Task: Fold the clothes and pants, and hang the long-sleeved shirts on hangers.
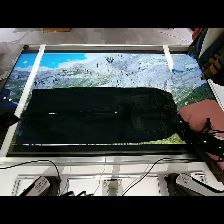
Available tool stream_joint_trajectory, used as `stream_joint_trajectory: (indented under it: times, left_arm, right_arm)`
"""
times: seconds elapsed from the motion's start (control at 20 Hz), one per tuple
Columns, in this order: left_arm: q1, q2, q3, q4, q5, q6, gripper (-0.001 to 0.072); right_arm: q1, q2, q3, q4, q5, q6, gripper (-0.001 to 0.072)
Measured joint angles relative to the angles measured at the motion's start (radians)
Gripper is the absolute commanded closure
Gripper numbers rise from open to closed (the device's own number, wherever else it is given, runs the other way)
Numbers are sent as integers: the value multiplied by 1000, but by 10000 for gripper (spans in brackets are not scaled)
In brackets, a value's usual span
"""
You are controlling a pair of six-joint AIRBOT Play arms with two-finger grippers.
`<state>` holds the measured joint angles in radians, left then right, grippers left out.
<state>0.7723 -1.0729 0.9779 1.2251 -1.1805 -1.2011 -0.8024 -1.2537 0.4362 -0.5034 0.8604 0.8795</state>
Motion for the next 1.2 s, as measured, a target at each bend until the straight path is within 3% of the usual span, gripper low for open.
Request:
stream_joint_trajectory:
  times: [0.1, 0.15, 0.55, 1.0, 1.1, 1.2]
  left_arm:
    - [34, 2, -43, 0, -9, -13, 129]
    - [50, 2, -71, 0, -10, -20, 129]
    - [130, 2, -270, -3, 57, -31, 130]
    - [174, -3, -407, -119, 367, 36, 157]
    - [175, -20, -414, -149, 422, 50, 259]
    - [176, -51, -417, -165, 444, 57, 511]
  right_arm:
    - [0, -16, -1, 18, -18, -57, 664]
    - [0, -20, -2, 23, -23, -76, 678]
    - [0, -29, -2, 51, -13, -127, 678]
    - [0, -27, -2, 53, 8, -132, 678]
    - [0, -27, -2, 54, 10, -132, 679]
    - [0, -27, -2, 55, 17, -132, 679]
